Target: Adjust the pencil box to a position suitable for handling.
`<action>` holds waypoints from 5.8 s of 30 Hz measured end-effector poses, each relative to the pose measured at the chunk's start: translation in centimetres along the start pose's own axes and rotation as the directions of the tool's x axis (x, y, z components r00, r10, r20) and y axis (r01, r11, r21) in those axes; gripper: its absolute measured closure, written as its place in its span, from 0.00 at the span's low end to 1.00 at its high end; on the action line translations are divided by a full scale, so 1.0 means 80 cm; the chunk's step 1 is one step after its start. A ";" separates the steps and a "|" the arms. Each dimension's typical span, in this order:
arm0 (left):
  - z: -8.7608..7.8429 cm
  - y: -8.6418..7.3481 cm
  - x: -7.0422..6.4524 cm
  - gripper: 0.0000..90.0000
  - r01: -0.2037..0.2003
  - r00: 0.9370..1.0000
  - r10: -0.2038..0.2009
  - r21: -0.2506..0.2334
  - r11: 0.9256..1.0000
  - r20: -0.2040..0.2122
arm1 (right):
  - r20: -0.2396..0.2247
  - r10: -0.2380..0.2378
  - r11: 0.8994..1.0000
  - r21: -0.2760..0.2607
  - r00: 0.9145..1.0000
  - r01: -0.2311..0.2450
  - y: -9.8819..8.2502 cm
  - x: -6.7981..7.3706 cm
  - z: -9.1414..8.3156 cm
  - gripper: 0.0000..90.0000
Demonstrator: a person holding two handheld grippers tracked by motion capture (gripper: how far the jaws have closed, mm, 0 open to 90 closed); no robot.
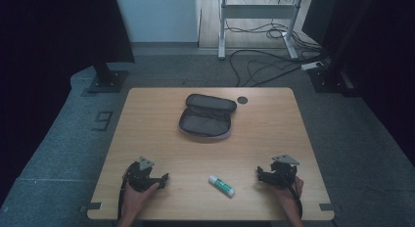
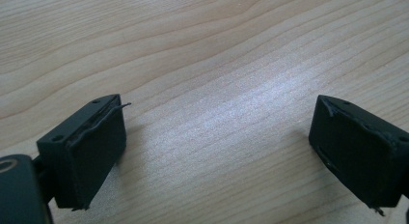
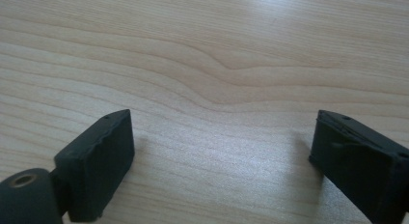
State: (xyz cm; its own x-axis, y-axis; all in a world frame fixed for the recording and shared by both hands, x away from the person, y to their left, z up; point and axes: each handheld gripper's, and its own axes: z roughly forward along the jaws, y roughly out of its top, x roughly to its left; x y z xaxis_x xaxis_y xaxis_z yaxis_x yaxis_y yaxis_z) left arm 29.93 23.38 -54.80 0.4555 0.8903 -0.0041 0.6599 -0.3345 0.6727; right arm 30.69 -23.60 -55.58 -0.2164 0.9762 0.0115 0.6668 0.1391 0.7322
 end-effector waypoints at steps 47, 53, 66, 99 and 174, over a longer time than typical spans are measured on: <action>0.019 0.114 0.003 0.28 0.116 0.992 -0.106 -0.180 0.977 0.069 | -0.178 -0.019 0.993 -0.117 0.984 -0.002 0.082 0.040 0.018 0.31; 0.033 0.130 0.005 0.29 0.102 0.993 -0.092 -0.165 0.981 0.068 | -0.189 -0.035 0.993 -0.119 0.981 0.012 0.099 0.053 0.026 0.32; 0.056 0.160 0.009 0.30 0.086 0.994 -0.075 -0.147 0.985 0.080 | -0.203 -0.048 0.994 -0.103 0.978 0.028 0.126 0.075 0.051 0.35; 0.139 0.196 0.024 0.51 0.104 0.994 -0.105 -0.053 0.993 -0.020 | -0.166 -0.017 0.998 -0.069 0.986 0.005 0.172 0.097 0.132 0.57; 0.013 0.189 -0.001 0.99 0.071 0.984 -0.033 -0.221 0.973 0.173 | -0.202 -0.096 0.963 -0.267 0.975 0.039 0.168 0.105 0.010 0.96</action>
State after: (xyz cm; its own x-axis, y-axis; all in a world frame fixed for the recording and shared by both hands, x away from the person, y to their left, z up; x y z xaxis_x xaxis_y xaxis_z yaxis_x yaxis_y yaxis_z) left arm 40.48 17.91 -45.41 0.5301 0.8339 -0.1539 0.5425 -0.1940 0.8174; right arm 38.42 -13.40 -46.17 -0.4189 0.9047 0.0784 0.4427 0.1281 0.8875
